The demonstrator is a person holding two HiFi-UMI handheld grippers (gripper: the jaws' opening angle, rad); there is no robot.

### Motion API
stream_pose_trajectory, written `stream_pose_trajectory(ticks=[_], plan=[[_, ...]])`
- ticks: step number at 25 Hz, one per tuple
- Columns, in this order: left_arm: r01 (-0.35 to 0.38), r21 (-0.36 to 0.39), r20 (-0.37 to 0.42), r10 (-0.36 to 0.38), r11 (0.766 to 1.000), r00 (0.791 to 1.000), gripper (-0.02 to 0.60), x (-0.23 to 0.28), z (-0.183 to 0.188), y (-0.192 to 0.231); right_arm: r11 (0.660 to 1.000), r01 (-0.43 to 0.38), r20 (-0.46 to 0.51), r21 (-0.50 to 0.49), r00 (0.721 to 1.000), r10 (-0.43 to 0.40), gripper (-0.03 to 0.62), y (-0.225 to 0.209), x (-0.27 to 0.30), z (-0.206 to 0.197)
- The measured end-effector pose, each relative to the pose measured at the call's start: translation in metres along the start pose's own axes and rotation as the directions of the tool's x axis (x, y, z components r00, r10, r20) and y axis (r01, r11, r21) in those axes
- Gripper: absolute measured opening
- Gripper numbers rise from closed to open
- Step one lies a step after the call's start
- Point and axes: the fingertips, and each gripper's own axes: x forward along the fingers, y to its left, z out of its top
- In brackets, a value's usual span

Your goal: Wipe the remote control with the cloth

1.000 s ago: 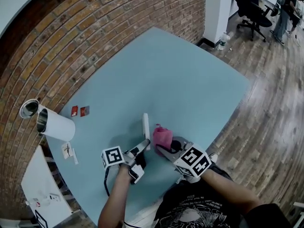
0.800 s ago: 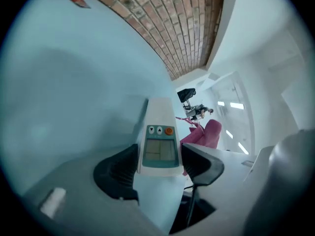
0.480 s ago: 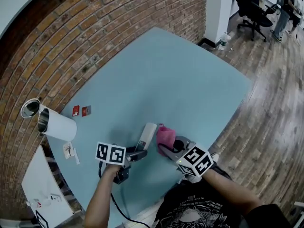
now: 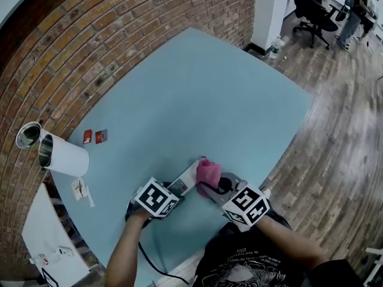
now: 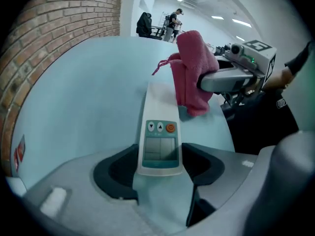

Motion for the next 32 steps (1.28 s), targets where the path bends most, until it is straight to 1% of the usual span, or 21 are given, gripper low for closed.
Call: stream_pose_trajectory(ticks=[2,4,8,12,14,15,17,18,20,21,23,24,25,27,29,31,32], plan=[[-0.034,0.06,-0.019,0.035,0.998,0.999,0.292,0.002,-0.002,0.0,1.0,0.005,-0.007,-0.001,1.0,-0.005,0.063,0.001,-0.002,-0.003],[-0.066,0.096,-0.025,0.068,0.993,0.997,0.293,0.003,-0.003,0.002,1.0,0.007,-0.014,-0.002,1.0,-0.007,0.063,0.001,-0.005,-0.006],[-0.108,0.092,-0.002,0.108,0.99,0.994,0.298,0.004,-0.004,-0.001,1.0,0.008,-0.023,-0.001,1.0,-0.008,0.063,0.003,-0.01,-0.009],[-0.175,0.072,0.052,0.172,0.982,0.984,0.304,-0.003,-0.003,0.0,1.0,-0.006,-0.016,-0.003,1.0,0.006,0.063,0.003,-0.013,-0.006],[-0.222,0.034,0.074,0.219,0.974,0.973,0.304,-0.009,-0.005,0.004,1.0,-0.019,-0.01,-0.011,1.0,0.019,0.063,0.004,-0.016,-0.003],[-0.246,0.004,0.082,0.245,0.969,0.966,0.303,-0.012,-0.007,0.006,1.0,-0.026,-0.005,-0.016,1.0,0.026,0.063,0.005,-0.018,-0.001],[-0.278,-0.081,0.103,0.286,0.957,0.953,0.301,-0.018,-0.011,0.004,0.999,-0.037,0.006,-0.025,0.999,0.037,0.063,0.006,-0.023,0.001],[-0.279,-0.132,0.124,0.295,0.951,0.947,0.299,-0.021,-0.012,0.0,0.999,-0.039,0.01,-0.028,0.999,0.04,0.063,0.006,-0.027,0.001],[-0.257,-0.245,0.19,0.306,0.935,0.933,0.298,-0.029,-0.008,-0.012,0.998,-0.045,0.009,-0.032,0.999,0.045,0.063,0.005,-0.033,0.0],[-0.241,-0.304,0.227,0.316,0.922,0.921,0.294,-0.033,-0.006,-0.019,0.998,-0.051,0.004,-0.035,0.999,0.051,0.063,0.005,-0.036,-0.001],[-0.213,-0.404,0.298,0.348,0.89,0.889,0.267,-0.04,-0.002,-0.031,0.997,-0.067,-0.008,-0.045,0.998,0.066,0.063,0.007,-0.041,-0.003],[-0.199,-0.44,0.332,0.365,0.876,0.87,0.247,-0.043,0.001,-0.039,0.996,-0.077,-0.012,-0.049,0.997,0.076,0.063,0.009,-0.044,-0.003],[-0.185,-0.467,0.365,0.379,0.865,0.85,0.242,-0.044,0.005,-0.047,0.995,-0.087,-0.012,-0.05,0.996,0.087,0.063,0.011,-0.048,-0.003],[-0.157,-0.502,0.432,0.403,0.851,0.807,0.241,-0.047,0.015,-0.066,0.994,-0.104,-0.012,-0.047,0.995,0.103,0.063,0.015,-0.058,-0.003],[-0.122,-0.529,0.497,0.423,0.84,0.758,0.241,-0.048,0.027,-0.087,0.993,-0.11,-0.014,-0.044,0.994,0.109,0.063,0.019,-0.068,-0.006],[-0.101,-0.553,0.54,0.448,0.827,0.713,0.239,-0.048,0.037,-0.104,0.992,-0.116,-0.016,-0.05,0.993,0.115,0.063,0.024,-0.078,-0.01],[-0.104,-0.566,0.549,0.468,0.818,0.693,0.239,-0.049,0.041,-0.111,0.991,-0.122,-0.018,-0.058,0.992,0.121,0.063,0.028,-0.082,-0.012]])
